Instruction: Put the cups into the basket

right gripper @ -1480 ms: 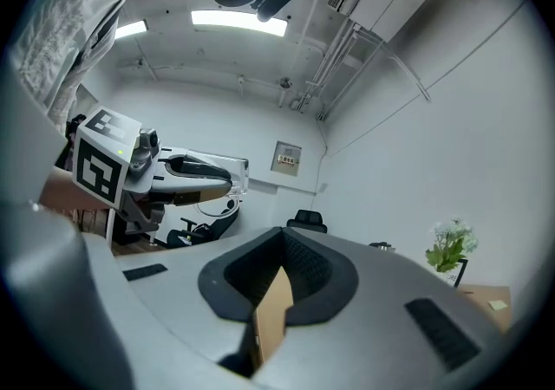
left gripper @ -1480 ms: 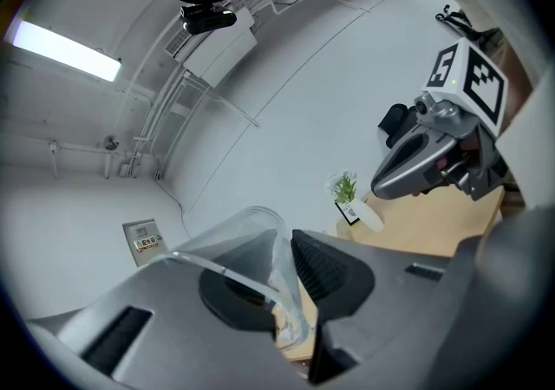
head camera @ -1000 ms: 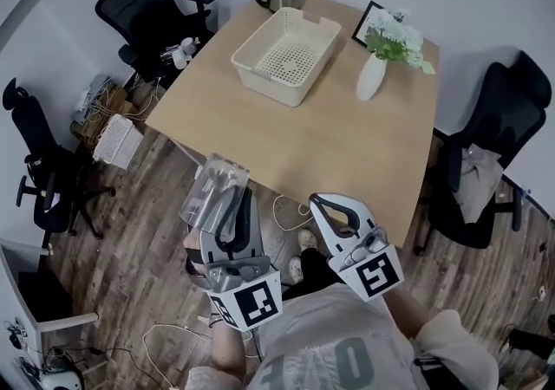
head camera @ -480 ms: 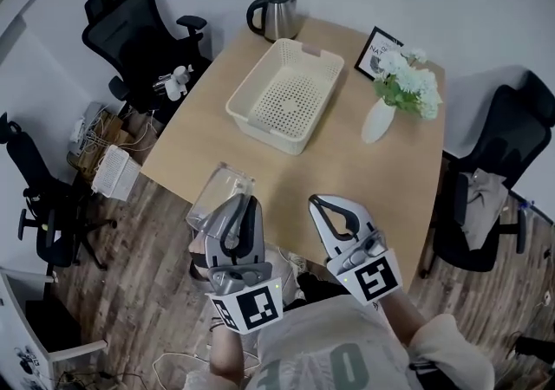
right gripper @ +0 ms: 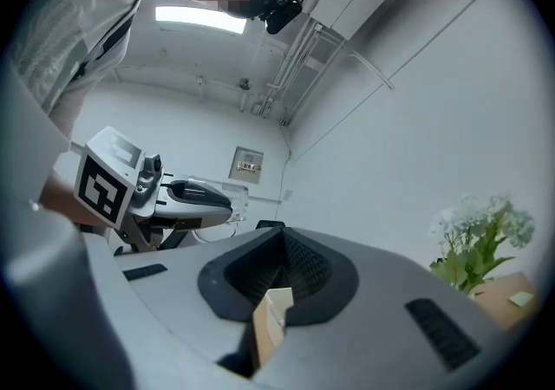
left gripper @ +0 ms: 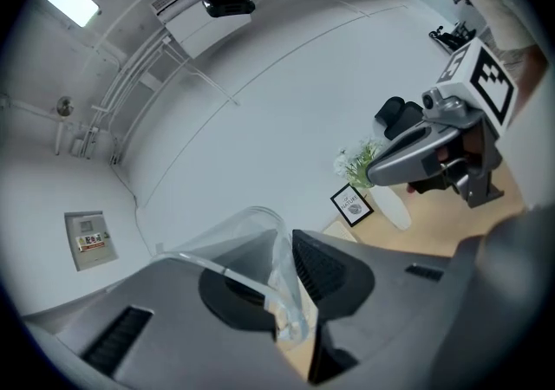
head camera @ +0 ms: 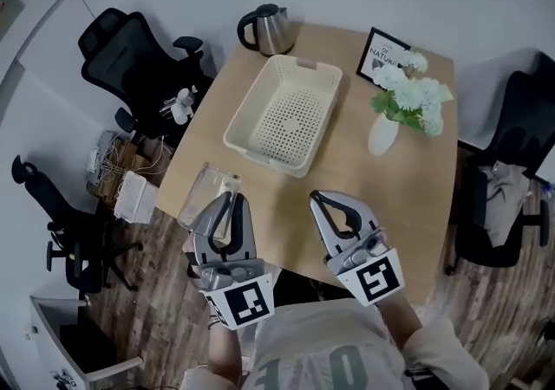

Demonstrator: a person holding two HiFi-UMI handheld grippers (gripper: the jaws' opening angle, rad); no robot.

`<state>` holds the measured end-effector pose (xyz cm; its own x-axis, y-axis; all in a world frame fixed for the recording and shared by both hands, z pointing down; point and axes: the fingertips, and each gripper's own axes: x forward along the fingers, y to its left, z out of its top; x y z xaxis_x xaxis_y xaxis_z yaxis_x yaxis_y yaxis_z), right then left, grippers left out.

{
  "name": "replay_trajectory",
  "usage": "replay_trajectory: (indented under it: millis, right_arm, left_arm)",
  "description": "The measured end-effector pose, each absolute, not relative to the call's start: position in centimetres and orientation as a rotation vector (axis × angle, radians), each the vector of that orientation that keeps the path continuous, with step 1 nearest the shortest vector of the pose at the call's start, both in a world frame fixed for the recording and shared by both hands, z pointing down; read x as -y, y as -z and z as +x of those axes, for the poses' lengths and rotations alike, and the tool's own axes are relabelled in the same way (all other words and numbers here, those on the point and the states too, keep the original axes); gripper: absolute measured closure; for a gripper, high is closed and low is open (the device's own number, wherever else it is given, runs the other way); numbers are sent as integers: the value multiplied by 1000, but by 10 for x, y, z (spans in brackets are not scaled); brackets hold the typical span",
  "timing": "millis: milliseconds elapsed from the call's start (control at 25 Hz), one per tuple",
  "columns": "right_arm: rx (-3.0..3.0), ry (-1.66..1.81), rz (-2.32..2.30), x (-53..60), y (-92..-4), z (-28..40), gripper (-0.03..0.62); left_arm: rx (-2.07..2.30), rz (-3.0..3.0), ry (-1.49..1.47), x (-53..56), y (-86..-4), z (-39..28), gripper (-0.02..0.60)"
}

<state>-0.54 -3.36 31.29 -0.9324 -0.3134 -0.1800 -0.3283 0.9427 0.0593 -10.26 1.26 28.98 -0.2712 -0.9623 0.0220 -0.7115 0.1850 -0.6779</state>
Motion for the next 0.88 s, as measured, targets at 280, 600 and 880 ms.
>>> replay_trajectory:
  millis: [280, 600, 880]
  right_arm:
    - [-2906, -167, -569, 59, -307, -16, 595]
    - [-2820, -159, -746, 91, -286, -52, 595]
    - [-2827, -185, -845, 106, -289, -88, 595]
  left_arm:
    - [-1934, -1632, 740, 32, -283, -118, 511]
    - [-1812, -1760, 715, 86, -282, -155, 511]
    - [-1688, -1853, 751, 132, -294, -183, 511]
